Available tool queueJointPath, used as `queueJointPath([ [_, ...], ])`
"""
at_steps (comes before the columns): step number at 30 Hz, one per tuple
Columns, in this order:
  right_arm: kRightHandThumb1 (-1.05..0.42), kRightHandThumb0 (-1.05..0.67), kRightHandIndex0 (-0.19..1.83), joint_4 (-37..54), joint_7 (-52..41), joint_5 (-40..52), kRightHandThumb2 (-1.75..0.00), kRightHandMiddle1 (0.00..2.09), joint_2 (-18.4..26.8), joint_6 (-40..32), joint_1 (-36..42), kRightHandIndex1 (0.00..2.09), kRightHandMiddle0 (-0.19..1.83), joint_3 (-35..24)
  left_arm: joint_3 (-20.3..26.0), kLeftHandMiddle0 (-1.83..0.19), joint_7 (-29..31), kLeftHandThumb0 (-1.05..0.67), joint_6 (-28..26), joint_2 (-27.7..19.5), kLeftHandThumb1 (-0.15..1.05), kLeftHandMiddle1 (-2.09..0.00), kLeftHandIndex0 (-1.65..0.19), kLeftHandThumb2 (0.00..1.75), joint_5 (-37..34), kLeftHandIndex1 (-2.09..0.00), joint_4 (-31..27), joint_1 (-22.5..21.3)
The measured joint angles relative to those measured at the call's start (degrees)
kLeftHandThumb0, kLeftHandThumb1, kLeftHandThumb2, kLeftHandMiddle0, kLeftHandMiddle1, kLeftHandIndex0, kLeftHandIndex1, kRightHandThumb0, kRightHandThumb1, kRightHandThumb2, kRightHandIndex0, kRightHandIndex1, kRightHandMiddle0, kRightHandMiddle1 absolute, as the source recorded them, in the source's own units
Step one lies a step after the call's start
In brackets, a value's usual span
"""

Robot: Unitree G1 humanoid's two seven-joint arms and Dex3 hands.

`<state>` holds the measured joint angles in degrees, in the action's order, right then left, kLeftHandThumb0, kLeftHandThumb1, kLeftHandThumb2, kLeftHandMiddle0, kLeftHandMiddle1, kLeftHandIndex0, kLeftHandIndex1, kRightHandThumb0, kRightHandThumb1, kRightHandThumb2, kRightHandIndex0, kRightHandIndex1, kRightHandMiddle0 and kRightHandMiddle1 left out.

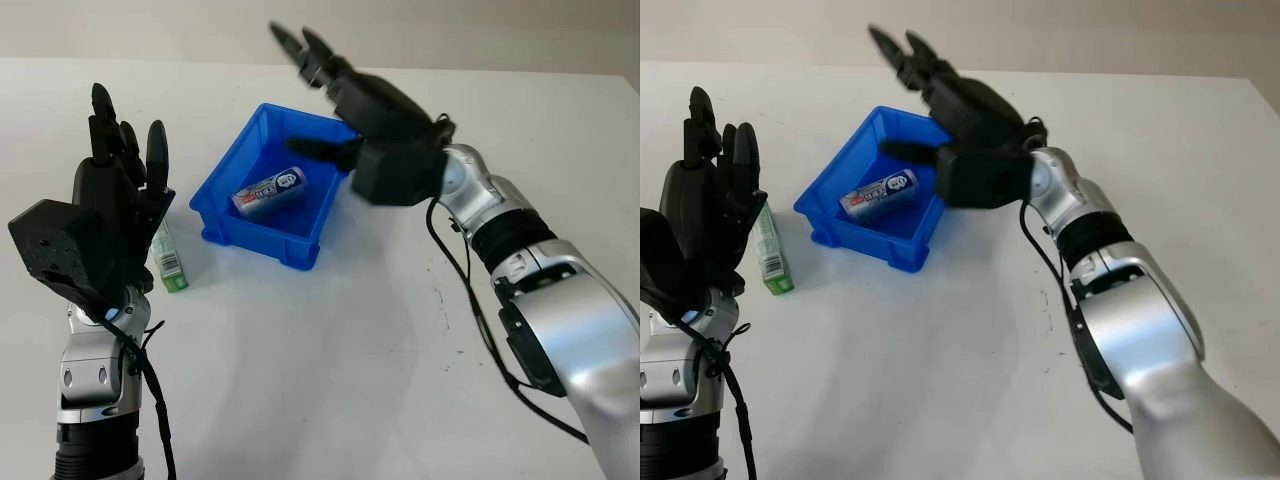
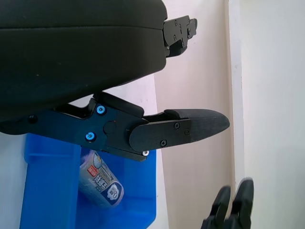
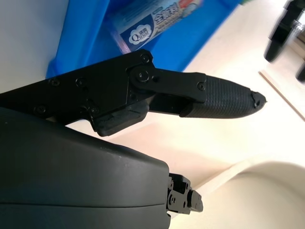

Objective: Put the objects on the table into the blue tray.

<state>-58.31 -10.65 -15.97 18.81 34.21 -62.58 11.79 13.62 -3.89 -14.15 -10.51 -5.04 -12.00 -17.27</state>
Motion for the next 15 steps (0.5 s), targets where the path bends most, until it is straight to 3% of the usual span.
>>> queueJointPath([
  [4, -1.05, -0.90, -0.19, 11.7, -5.6, 6.3, -0.72, 0.00, 1.0, -5.8, 7.4, 0.00, -0.19, -3.7, 0.1, 0.12, 0.1, -0.72, 0.0, 0.0, 1.05, -0.06, 0.17, 0.50, 0.0, -0.05, -0.2, 0.0],
  [10, -1.05, -0.92, -0.19, 33.6, -8.1, 13.9, -0.70, 0.00, 0.9, -25.8, 19.7, 0.00, -0.19, -8.7, 0.3, 0.13, 0.8, -0.73, -0.1, -0.3, 1.05, -0.05, 0.19, 0.50, 0.0, -0.04, -0.2, 0.0],
  [15, -1.05, -0.86, -0.19, 43.9, -7.8, 19.4, -0.68, 0.00, -1.4, -38.4, 26.0, 0.00, -0.19, -11.3, 0.5, 0.13, 1.4, -0.73, -0.1, -0.4, 1.05, -0.05, 0.18, 0.49, -0.1, -0.05, -0.2, 0.0],
])
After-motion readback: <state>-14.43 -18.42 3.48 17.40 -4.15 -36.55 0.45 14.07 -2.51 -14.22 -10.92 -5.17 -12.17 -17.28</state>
